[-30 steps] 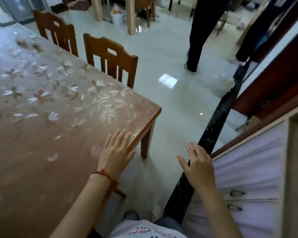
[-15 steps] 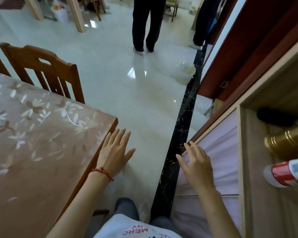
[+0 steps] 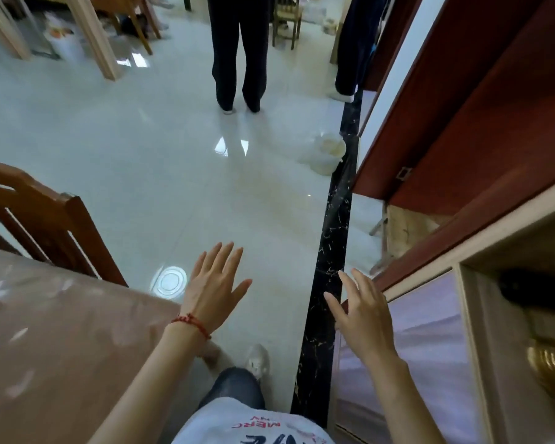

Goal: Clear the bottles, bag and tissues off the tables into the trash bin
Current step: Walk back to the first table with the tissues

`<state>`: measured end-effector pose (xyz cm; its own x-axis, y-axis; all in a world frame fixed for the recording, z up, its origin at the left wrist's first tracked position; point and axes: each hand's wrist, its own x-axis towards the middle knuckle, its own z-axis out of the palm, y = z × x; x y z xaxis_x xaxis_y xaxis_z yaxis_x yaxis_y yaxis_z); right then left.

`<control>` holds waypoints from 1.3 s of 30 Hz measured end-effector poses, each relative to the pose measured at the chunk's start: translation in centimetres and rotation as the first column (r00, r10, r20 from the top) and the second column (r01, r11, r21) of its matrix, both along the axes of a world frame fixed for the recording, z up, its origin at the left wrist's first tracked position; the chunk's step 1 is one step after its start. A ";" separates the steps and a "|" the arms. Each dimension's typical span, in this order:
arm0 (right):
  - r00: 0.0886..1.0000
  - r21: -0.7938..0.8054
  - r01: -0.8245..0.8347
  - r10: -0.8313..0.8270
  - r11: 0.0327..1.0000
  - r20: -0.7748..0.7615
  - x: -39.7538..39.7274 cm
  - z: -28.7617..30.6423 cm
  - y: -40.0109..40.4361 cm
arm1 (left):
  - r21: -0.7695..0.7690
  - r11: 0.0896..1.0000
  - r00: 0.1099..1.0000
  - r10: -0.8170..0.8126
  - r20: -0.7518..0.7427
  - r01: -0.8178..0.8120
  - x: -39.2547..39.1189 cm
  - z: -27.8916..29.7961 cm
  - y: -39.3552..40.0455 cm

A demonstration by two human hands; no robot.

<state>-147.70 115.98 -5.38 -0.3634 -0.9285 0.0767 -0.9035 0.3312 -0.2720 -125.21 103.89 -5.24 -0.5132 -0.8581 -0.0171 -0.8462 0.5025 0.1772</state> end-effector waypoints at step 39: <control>0.962 0.014 -0.265 0.265 0.964 -0.065 -21.6 0.8 -49.9 | 0.080 0.948 0.950 0.311 -0.027 -0.308 -18.4 -0.1 -42.1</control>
<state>-169.32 66.05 -4.54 -0.0989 -0.9913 0.0868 -0.9749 0.0790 -0.2084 -143.65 61.81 -5.32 -0.2243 -0.9719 -0.0716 -0.9498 0.2016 0.2392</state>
